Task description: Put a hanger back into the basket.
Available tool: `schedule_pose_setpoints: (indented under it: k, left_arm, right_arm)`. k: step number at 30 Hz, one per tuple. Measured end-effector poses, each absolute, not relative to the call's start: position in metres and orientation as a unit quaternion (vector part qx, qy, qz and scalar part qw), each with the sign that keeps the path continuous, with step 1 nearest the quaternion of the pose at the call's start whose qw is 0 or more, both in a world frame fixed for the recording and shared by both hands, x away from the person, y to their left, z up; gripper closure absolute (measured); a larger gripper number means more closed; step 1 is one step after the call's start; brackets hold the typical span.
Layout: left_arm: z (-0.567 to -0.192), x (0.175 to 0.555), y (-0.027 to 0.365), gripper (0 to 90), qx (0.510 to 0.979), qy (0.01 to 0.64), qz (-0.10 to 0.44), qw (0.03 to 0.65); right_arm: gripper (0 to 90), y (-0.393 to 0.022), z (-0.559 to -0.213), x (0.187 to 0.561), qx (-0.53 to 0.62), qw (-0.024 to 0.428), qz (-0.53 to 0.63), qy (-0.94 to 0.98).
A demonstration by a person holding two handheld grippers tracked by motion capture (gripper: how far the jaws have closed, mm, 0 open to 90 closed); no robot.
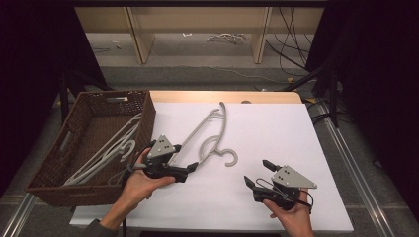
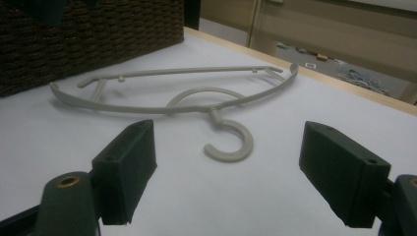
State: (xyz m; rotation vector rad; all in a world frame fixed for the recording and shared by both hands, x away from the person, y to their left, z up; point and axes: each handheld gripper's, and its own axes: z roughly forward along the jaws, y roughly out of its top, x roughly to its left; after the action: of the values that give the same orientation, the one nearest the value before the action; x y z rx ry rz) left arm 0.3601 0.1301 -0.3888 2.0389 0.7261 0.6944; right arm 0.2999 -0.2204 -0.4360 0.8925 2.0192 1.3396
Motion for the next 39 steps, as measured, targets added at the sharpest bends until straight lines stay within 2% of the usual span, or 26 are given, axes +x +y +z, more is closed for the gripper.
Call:
schedule_pose_setpoints:
  k: [8,15,28,31,33,36,37,38,39]
  left_arm:
    - [-0.401,0.373,0.109,19.9,0.822,0.295,0.278,0.401]
    - [-0.412,0.385,0.090,19.9,0.844,0.271,0.213,0.411]
    - [-0.427,0.403,0.069,19.9,0.848,0.290,0.235,0.376]
    - [-0.431,0.406,0.065,20.4,0.850,0.294,0.240,0.366]
    - [-0.434,0.409,0.062,21.0,0.852,0.294,0.236,0.363]
    - [-0.438,0.414,0.058,21.3,0.855,0.298,0.238,0.352]
    - [-0.439,0.415,0.057,21.7,0.855,0.299,0.237,0.350]
    - [-0.443,0.422,0.055,21.7,0.883,0.239,0.155,0.374]
    - [-0.445,0.425,0.054,22.3,0.887,0.228,0.141,0.376]
  right_arm:
    - [22.8,-0.221,-0.435,0.300,0.330,0.276,0.500,0.751]
    - [22.8,-0.221,-0.435,0.301,0.330,0.278,0.501,0.750]
    - [22.8,-0.221,-0.435,0.301,0.329,0.278,0.501,0.751]
    - [22.8,-0.221,-0.435,0.300,0.334,0.267,0.497,0.756]
    - [22.8,-0.220,-0.435,0.301,0.330,0.276,0.502,0.750]
    - [22.8,-0.221,-0.435,0.300,0.335,0.264,0.491,0.759]
    - [22.8,-0.221,-0.435,0.301,0.329,0.274,0.499,0.753]
    - [22.8,-0.221,-0.435,0.301,0.329,0.274,0.499,0.753]
    - [22.8,-0.221,-0.435,0.301,0.329,0.274,0.499,0.753]
